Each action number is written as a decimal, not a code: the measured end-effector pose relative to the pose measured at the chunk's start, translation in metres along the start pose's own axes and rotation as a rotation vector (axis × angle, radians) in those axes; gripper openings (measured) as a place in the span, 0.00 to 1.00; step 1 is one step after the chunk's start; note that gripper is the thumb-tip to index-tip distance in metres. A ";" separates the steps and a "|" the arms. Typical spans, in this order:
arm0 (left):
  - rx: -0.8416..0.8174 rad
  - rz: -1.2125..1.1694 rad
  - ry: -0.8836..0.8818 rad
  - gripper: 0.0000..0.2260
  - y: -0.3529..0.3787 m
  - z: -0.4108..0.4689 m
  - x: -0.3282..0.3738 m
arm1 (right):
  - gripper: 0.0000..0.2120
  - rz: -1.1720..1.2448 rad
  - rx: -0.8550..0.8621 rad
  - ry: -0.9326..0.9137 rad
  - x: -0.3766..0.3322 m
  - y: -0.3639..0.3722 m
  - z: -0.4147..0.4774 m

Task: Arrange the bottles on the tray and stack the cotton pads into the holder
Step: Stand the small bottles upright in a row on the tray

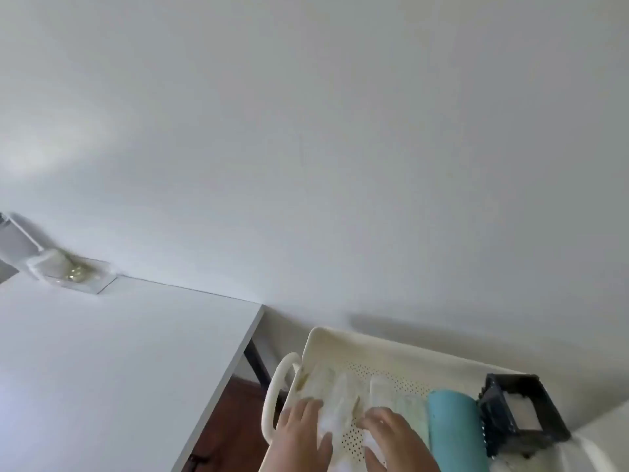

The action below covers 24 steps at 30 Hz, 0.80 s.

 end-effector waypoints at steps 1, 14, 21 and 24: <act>-0.067 -0.047 -0.068 0.25 0.009 0.004 -0.008 | 0.23 -0.002 0.031 -0.005 -0.001 0.004 0.006; -0.129 0.294 0.007 0.32 0.023 0.023 -0.024 | 0.40 -0.263 -0.146 0.189 -0.025 0.068 0.030; -0.196 0.289 0.039 0.37 0.035 0.033 -0.032 | 0.33 -0.258 -0.083 0.249 -0.013 0.081 0.031; -0.222 0.223 0.061 0.36 0.043 0.036 -0.035 | 0.34 -0.220 -0.060 0.251 -0.011 0.082 0.030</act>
Point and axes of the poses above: each hand's wrist, its own z-axis towards the middle knuckle, its own y-axis out of the palm, x = y × z, the point moved 1 cm from there along z, towards the middle knuckle, and after that the axes turned 3 degrees about x, right-handed, at the moved point
